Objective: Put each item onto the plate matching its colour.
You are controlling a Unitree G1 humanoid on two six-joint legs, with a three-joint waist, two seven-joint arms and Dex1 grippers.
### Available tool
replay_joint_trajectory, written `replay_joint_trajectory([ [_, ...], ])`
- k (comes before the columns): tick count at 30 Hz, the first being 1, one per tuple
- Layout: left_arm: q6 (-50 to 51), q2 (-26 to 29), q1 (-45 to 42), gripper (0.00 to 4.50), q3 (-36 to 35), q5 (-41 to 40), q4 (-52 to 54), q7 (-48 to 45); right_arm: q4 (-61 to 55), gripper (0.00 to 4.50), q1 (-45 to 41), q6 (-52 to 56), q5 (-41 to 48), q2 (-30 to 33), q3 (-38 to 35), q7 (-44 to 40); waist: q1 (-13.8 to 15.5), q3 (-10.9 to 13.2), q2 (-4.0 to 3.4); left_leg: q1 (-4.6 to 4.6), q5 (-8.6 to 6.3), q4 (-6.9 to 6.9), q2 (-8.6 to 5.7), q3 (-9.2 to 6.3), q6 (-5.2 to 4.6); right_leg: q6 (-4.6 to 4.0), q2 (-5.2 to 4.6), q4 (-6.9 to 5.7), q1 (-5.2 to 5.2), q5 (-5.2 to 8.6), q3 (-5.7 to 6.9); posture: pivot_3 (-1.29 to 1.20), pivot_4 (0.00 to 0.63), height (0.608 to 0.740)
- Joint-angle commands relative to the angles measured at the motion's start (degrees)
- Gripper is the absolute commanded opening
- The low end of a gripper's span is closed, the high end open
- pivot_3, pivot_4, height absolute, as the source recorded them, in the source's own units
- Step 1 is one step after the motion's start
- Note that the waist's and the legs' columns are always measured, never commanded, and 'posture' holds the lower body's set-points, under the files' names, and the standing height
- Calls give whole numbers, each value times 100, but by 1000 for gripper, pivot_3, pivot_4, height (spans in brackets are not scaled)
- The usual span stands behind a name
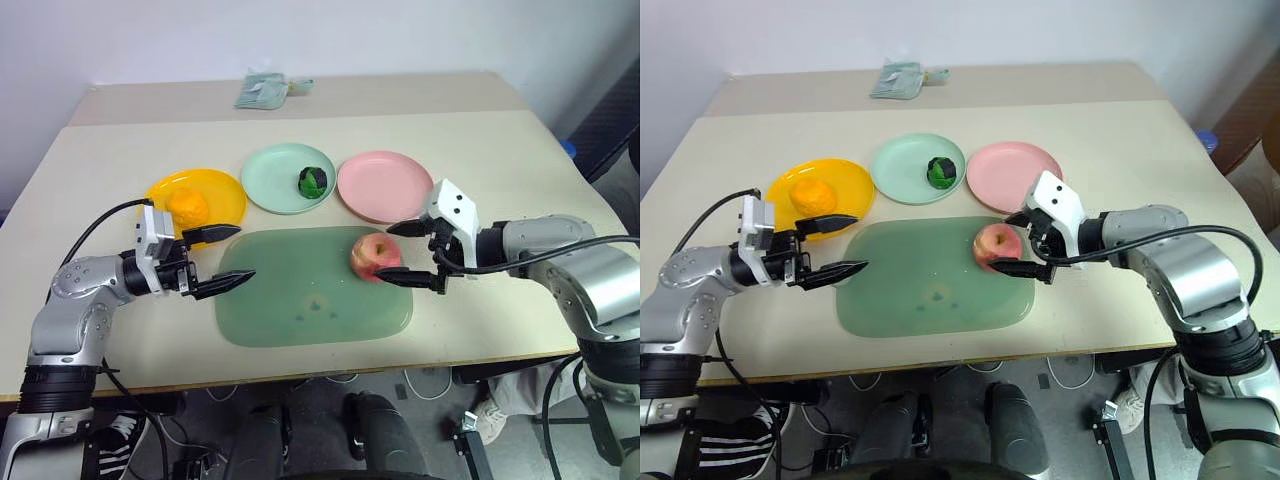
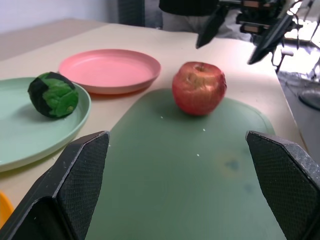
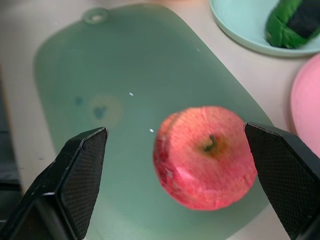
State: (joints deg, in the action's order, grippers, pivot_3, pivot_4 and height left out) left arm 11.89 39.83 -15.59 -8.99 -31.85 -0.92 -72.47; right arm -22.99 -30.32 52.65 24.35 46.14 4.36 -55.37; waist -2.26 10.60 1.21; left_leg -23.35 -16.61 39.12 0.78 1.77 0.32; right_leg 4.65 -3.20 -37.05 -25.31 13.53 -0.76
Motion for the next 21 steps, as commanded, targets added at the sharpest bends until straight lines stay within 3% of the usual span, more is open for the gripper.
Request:
replay_joint_trajectory([
  [1,-74,-22,47,4500,49,31,135,-3,-22,4460,39,-426,-264,60,68,177,13,0,1,0,0,1,0,0,0,1,3,0,1,0,0,0,150,734],
  [21,432,48,-192,4500,1,-79,488,353,898,4460,218,-1080,-745,-416,558,493,155,-2,3,0,0,8,12,-2,-1,2,45,-1,4,0,-1,0,150,734],
])
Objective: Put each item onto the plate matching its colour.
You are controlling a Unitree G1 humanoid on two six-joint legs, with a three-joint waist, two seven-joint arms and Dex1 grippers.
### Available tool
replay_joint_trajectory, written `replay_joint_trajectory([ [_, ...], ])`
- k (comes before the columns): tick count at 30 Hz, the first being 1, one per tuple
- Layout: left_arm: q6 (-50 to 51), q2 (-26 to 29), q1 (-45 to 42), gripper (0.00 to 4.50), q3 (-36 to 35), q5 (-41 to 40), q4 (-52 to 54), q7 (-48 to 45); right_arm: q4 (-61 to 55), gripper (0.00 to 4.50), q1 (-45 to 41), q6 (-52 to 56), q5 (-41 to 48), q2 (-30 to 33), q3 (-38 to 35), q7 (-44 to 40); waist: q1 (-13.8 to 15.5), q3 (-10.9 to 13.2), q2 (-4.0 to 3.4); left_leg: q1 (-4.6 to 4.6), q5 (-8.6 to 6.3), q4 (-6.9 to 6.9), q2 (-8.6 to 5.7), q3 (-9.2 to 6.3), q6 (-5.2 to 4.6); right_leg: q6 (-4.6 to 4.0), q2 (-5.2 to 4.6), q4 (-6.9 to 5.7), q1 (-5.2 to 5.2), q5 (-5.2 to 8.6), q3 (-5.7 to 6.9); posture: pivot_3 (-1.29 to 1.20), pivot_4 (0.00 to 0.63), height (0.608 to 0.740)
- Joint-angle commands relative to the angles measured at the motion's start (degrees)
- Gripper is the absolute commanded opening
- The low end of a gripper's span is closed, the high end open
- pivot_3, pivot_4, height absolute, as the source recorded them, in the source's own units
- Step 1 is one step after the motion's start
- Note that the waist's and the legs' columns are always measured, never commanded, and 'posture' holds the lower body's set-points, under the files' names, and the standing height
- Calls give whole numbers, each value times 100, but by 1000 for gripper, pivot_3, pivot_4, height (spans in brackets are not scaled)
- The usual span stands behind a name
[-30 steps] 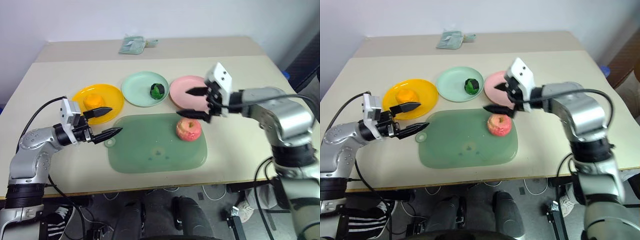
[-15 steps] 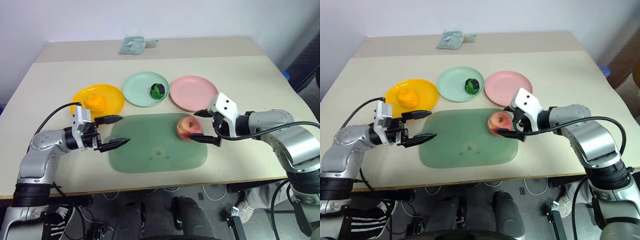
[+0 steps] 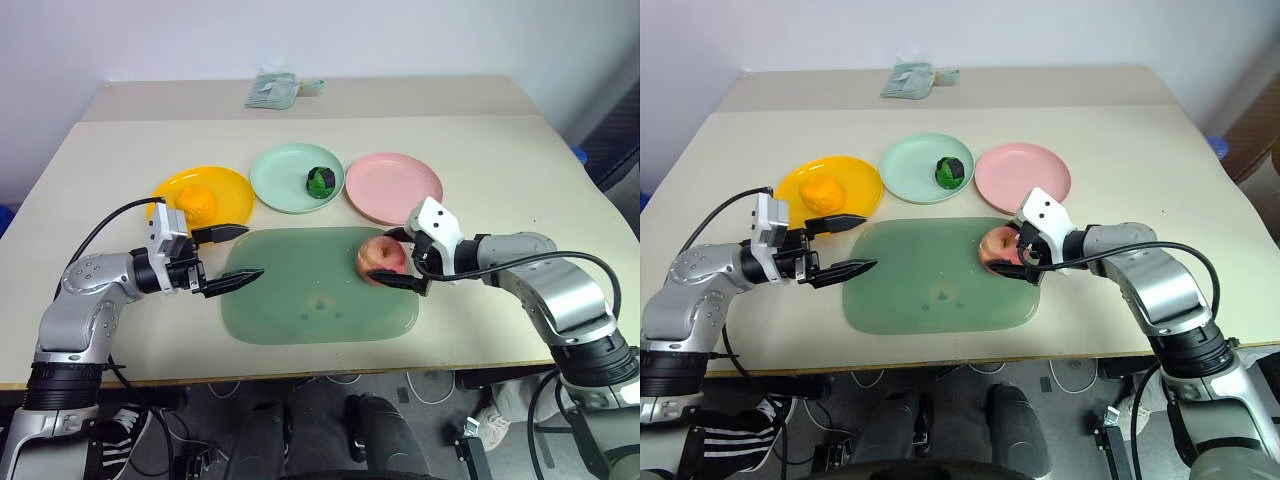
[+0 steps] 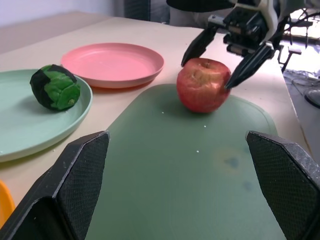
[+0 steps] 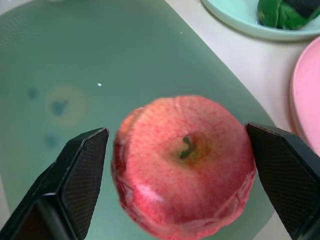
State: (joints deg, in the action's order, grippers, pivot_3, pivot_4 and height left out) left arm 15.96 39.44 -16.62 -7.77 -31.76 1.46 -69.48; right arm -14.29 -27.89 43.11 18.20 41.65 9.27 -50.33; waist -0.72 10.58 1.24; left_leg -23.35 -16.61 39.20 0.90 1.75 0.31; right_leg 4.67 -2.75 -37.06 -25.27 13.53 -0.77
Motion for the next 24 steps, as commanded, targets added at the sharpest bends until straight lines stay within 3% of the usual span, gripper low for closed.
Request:
replay_joint_trajectory([
  [1,48,93,-84,4500,-127,-96,276,65,64,4222,13,-151,-154,29,96,-15,0,0,1,0,0,0,0,0,0,0,1,0,0,0,0,0,150,734],
  [4,115,93,-82,4500,-148,-130,342,122,70,3333,102,-303,-193,31,135,-60,0,-1,2,4,0,0,1,-1,0,0,2,0,5,0,0,0,150,734],
  [5,143,94,-88,4500,-154,-138,352,144,38,3225,82,-277,-154,9,96,-58,0,-1,2,6,0,0,1,-1,0,0,2,0,7,0,0,0,150,734],
  [9,388,103,-278,4500,-100,47,99,507,470,3225,-501,-197,0,-391,-389,366,-10,-1,2,7,0,1,2,-1,0,0,4,-2,8,0,-1,0,150,734],
  [13,346,-16,-486,4500,-27,270,-221,796,1684,3225,-1424,-782,-363,-897,-802,1270,-20,1,-1,6,3,4,1,2,3,0,9,-6,2,-1,-6,0,150,734],
  [24,-242,-173,-611,4500,-228,467,-775,1009,4992,3225,-2696,-2957,-1502,-1530,-375,1740,-28,0,0,-2,2,-5,0,8,3,1,2,-1,-4,-1,-5,0,150,734],
])
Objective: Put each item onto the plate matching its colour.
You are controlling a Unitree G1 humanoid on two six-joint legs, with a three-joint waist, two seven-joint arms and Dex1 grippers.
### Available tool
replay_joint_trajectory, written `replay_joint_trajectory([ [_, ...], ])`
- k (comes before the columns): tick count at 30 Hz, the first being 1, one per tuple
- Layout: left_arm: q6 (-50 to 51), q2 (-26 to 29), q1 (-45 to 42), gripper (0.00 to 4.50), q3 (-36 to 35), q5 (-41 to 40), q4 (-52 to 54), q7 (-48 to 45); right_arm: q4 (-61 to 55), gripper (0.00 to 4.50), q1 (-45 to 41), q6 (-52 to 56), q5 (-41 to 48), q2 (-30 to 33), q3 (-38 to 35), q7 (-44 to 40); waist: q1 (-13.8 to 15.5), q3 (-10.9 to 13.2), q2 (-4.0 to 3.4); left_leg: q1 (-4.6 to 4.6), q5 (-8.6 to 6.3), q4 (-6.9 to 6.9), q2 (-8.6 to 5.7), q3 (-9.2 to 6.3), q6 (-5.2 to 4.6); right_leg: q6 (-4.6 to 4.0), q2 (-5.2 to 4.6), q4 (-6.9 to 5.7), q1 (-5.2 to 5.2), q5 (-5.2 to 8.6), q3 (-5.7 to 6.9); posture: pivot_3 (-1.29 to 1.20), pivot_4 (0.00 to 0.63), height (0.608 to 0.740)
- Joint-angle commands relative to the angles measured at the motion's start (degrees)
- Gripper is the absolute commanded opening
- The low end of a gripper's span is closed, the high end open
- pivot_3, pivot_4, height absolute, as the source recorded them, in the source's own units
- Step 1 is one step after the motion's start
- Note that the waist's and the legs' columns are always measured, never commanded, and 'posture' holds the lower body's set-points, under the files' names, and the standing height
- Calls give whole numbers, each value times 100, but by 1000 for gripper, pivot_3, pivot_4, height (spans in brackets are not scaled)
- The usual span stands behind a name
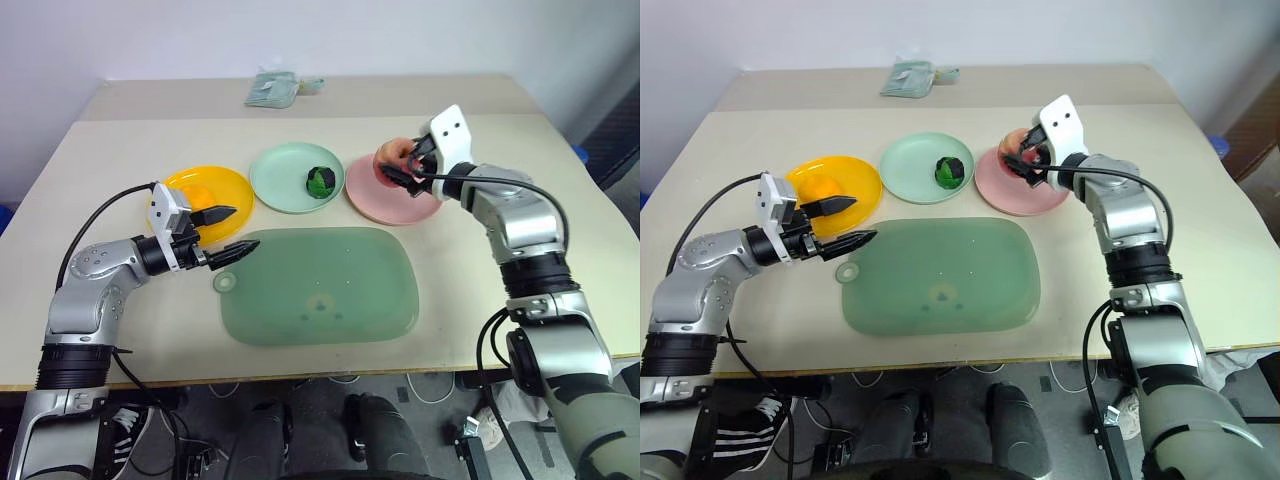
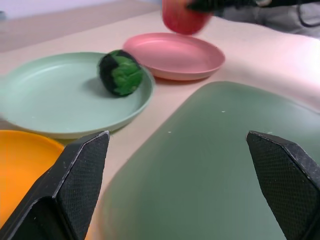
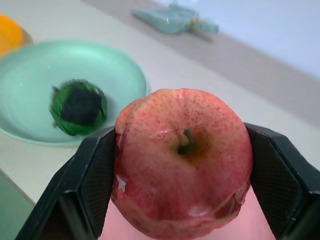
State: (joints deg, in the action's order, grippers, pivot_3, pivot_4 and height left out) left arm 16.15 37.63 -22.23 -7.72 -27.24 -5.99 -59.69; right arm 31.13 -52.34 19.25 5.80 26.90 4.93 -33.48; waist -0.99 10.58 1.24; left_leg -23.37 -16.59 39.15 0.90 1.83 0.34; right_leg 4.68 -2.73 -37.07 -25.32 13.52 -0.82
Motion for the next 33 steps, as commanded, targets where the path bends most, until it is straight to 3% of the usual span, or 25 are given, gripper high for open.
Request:
replay_joint_trajectory([
  [1,-317,30,-26,4500,-255,16,-65,3,650,3225,-285,-709,-331,-81,88,48,-5,0,0,0,0,0,0,0,0,0,-1,-2,0,0,0,0,150,734],
  [4,-494,87,64,4500,-343,14,-187,-81,1077,3225,-370,-996,-477,-120,108,26,-6,1,-2,0,0,0,0,0,1,0,-1,-5,-2,0,0,0,150,734],
  [6,-513,108,105,4500,-381,-9,-234,-116,1192,4248,-406,-1128,-533,-129,79,47,-21,1,-2,1,0,0,0,0,1,0,-2,-6,-2,0,-1,0,150,734],
  [7,-556,112,120,4500,-394,-11,-255,-158,1190,4492,-411,-1168,-565,-124,67,65,-24,1,-2,2,0,0,1,0,1,0,-3,-6,-2,-1,-1,0,150,734],
  [12,-689,150,112,4500,-441,0,-434,-334,729,4492,-359,-987,-240,-93,-275,-100,-14,1,-3,3,1,0,2,0,1,0,-3,-11,-2,-1,-1,0,150,734],
  [16,-861,234,30,4500,-522,-32,-714,-549,-800,4492,68,-351,644,-30,-721,-757,2,2,-3,2,1,0,2,-3,1,0,-4,-10,-3,-1,0,0,150,734],
  [21,-1119,442,-6,4500,-668,-81,-1055,-992,-3583,4492,1423,275,1497,354,-722,-1494,37,1,-2,0,-1,-3,4,-10,-1,-1,-5,-5,-1,0,7,0,150,734],
  [25,-1145,696,-114,4500,-812,-254,-1338,-1554,-5062,4492,2457,432,1805,965,-591,-2100,30,1,-2,0,-1,3,0,-5,-1,0,-9,-6,0,-1,7,0,150,734],
  [29,-1247,754,-473,4500,-761,-132,-1646,-1664,-5890,4492,3385,394,2008,1525,-774,-2450,51,-1,1,11,-1,7,1,-7,-1,-1,-4,-5,14,1,9,0,150,734],
  [33,-1327,646,-883,4500,-654,-86,-2000,-1813,-6198,4492,3811,414,1984,1700,-931,-2246,37,-3,6,11,0,11,1,-9,-1,0,3,-4,18,1,9,0,150,734],
])
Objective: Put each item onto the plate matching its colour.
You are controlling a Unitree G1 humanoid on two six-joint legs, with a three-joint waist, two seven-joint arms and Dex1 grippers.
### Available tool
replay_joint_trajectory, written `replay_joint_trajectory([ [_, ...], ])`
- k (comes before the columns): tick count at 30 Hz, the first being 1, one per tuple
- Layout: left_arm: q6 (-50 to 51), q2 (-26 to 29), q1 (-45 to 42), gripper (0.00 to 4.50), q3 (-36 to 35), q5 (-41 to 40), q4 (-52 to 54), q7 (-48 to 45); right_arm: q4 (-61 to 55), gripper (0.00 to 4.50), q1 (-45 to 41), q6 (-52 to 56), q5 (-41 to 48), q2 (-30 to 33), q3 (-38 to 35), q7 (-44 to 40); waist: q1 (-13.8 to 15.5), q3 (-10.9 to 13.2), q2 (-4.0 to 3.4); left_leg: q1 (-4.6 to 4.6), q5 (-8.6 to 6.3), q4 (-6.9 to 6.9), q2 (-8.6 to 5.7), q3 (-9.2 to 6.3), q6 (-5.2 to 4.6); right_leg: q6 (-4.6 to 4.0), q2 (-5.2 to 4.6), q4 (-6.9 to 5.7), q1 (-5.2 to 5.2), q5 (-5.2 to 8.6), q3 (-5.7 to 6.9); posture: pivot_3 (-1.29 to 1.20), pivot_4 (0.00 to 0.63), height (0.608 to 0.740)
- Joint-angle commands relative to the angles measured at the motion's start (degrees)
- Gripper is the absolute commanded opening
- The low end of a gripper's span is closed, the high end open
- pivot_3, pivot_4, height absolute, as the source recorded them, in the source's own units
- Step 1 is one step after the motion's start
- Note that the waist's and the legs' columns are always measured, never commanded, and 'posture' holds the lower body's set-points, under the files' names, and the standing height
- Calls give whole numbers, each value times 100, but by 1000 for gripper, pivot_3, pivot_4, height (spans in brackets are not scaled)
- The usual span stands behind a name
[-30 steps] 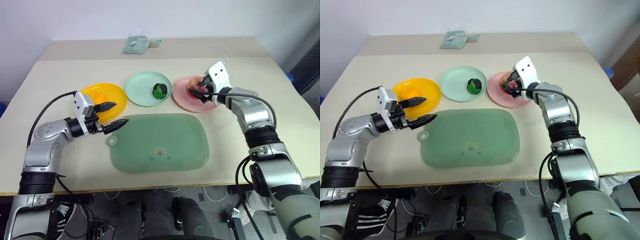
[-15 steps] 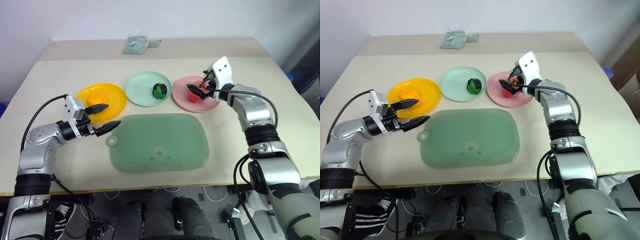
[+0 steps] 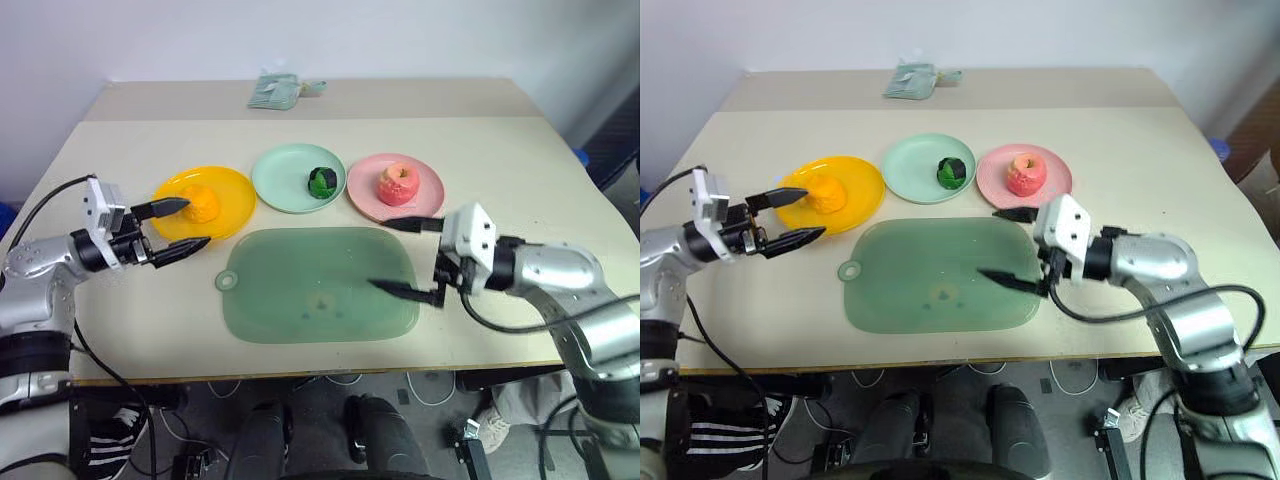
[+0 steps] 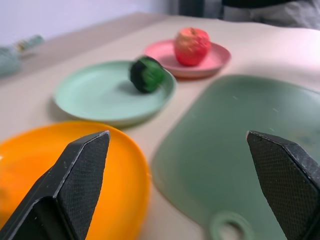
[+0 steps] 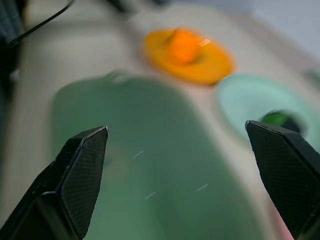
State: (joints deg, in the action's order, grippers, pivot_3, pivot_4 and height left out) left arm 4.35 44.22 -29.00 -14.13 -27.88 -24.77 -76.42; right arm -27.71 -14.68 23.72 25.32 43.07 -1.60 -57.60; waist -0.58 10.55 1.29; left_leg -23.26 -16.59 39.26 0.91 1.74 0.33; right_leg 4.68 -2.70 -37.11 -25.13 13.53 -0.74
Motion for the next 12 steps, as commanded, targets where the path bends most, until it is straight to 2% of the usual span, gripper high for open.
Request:
replay_joint_trajectory([
  [1,-220,-52,-305,4500,18,16,-276,-191,-374,4492,84,-30,-24,77,-299,286,-15,-1,1,0,0,0,0,0,0,0,1,1,0,0,0,0,150,734],
  [6,-448,-202,-691,4500,173,219,-623,-201,-659,4492,229,456,413,181,-621,487,-7,-1,1,0,0,-1,1,0,0,0,7,-2,-2,0,0,0,150,734],
  [12,-345,-137,-537,4500,122,205,-465,-225,-574,4492,301,437,320,274,-478,480,-3,-3,5,-2,0,0,-1,0,0,1,2,1,0,0,-2,0,150,734],
])
